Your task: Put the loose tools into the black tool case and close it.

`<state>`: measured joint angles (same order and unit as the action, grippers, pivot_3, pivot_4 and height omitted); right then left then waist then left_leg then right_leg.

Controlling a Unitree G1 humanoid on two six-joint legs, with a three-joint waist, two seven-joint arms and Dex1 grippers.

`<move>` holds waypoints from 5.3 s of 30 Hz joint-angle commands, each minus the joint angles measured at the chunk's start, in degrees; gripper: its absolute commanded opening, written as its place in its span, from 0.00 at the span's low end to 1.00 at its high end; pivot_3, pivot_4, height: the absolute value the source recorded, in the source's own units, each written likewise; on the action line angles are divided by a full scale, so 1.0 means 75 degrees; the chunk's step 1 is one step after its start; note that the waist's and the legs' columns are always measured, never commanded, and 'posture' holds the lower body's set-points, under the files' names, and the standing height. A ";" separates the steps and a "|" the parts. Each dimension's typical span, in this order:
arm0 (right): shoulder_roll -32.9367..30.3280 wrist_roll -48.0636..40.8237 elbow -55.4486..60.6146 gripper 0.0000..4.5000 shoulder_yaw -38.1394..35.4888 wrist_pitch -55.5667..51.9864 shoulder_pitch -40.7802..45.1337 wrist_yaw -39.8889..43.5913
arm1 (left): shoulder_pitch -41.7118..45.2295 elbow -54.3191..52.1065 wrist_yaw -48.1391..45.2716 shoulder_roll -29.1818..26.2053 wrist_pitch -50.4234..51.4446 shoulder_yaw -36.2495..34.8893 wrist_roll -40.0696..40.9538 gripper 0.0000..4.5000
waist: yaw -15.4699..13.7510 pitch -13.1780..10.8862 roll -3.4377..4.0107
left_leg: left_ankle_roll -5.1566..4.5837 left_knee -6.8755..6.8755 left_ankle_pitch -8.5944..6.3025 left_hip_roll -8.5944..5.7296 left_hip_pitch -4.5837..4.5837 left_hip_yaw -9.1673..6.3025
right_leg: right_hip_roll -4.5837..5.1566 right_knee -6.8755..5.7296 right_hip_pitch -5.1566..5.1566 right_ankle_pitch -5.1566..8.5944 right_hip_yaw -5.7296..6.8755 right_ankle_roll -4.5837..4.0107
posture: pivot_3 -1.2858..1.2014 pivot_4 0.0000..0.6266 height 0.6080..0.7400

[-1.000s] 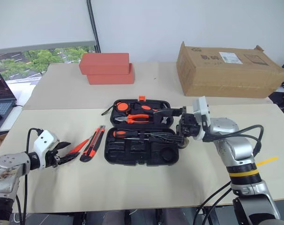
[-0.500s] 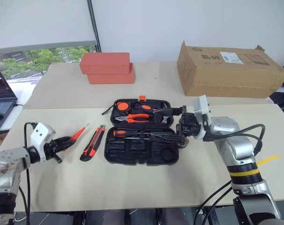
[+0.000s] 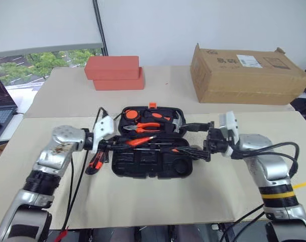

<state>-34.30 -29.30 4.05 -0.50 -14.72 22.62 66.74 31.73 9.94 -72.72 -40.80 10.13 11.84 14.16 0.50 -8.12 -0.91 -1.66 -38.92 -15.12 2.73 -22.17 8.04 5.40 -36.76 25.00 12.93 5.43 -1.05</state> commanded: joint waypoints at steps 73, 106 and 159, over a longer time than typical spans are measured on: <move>-0.0254 -0.0001 0.0865 1.00 -0.0322 0.0220 -0.0494 -0.0430 | 0.0901 -0.0346 -0.1008 -0.0223 0.0334 -0.0291 -0.0225 0.99 | 0.0011 0.0001 -0.0002 | -0.0013 -0.0020 -0.0006 0.0004 0.0010 -0.0004 | -0.0003 -0.0021 -0.0009 0.0003 -0.0014 0.0004 | 0.52 0.24 0.78; -0.0101 0.0095 0.0811 1.00 -0.0267 0.0317 -0.0437 -0.0391 | -0.1409 -0.0904 0.2025 0.0824 0.0241 -0.0212 -0.0945 0.01 | -0.0073 0.0002 -0.0001 | -0.0026 -0.0020 -0.0014 0.0003 0.0043 -0.0012 | 0.0002 -0.0019 -0.0043 0.0001 -0.0012 0.0000 | 0.52 0.24 0.78; 0.0346 0.0064 0.0263 1.00 0.0205 0.0240 0.0525 0.0403 | -0.4859 -0.3665 0.5138 0.0860 0.3699 -0.3299 0.0919 0.74 | -0.0145 -0.0001 -0.0003 | -0.0064 0.0004 -0.0054 0.0009 0.0092 -0.0028 | 0.0085 0.0001 -0.0089 0.0014 0.0016 -0.0017 | 0.52 0.24 0.78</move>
<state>-31.67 -28.25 4.39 1.63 -13.98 25.90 69.82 -4.96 -18.82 -35.22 -34.56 36.68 -12.09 20.52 -0.59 -8.13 -0.93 -2.14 -38.89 -15.53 2.80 -21.48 7.83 6.04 -36.75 24.33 13.03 5.54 -1.18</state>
